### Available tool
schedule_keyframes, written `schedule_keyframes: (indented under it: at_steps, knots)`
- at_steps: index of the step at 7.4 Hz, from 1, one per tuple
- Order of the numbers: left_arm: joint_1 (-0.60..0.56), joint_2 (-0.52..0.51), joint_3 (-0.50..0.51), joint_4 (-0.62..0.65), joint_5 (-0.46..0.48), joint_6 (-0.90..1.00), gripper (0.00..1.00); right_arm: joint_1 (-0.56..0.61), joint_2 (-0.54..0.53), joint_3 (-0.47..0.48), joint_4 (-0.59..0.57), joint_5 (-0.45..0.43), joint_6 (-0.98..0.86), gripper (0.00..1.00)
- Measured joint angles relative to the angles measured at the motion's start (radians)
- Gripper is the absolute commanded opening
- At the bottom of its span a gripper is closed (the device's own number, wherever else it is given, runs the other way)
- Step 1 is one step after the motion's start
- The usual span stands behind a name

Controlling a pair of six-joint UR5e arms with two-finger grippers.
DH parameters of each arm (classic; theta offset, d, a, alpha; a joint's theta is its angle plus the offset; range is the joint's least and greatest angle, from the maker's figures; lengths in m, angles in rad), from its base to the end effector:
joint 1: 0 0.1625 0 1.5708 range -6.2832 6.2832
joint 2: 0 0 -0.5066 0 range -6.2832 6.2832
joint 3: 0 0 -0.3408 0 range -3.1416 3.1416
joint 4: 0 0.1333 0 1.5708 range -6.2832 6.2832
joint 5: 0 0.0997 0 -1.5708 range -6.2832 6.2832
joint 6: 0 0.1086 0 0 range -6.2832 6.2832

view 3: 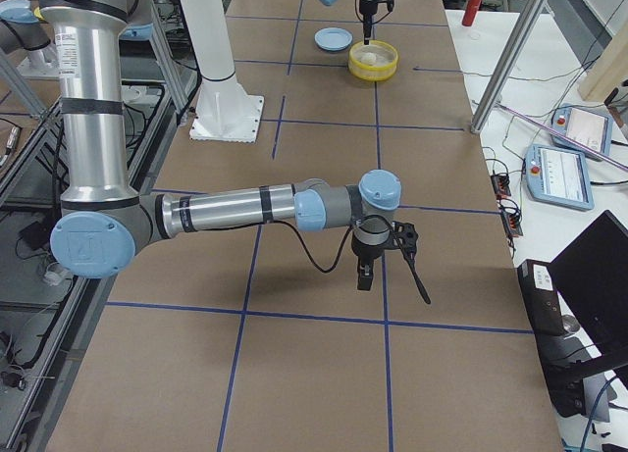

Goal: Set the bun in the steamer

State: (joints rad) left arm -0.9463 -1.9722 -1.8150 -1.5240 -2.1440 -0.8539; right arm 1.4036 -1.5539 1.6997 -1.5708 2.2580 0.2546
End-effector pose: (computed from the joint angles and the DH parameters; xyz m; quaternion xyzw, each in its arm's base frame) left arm 0.2927 -0.5334 0.4429 0.0271 0.3902 -0.0221 0.9201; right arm -0.0125 -0.4609 0.6881 -0.0033 -0.3429 0.0165 0.9392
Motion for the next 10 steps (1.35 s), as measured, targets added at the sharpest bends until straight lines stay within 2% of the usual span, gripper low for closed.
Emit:
schedule_keyframes:
  at_steps: [3, 5, 8, 10]
  knots:
    - [-0.178, 0.005, -0.094, 0.130, -0.003, 0.097, 1.00, 0.000, 0.000, 0.000, 0.000, 0.000, 0.000, 1.00]
    - [-0.305, 0.062, -0.102, 0.195, -0.022, 0.352, 1.00, 0.000, 0.000, 0.000, 0.000, 0.000, 0.000, 1.00]
    - [-0.525, 0.296, -0.082, 0.190, -0.112, 0.715, 1.00, 0.000, 0.000, 0.000, 0.000, 0.000, 0.000, 1.00]
    - [-0.612, 0.447, -0.041, 0.109, -0.123, 0.784, 1.00, 0.000, 0.000, 0.000, 0.000, 0.000, 0.000, 1.00]
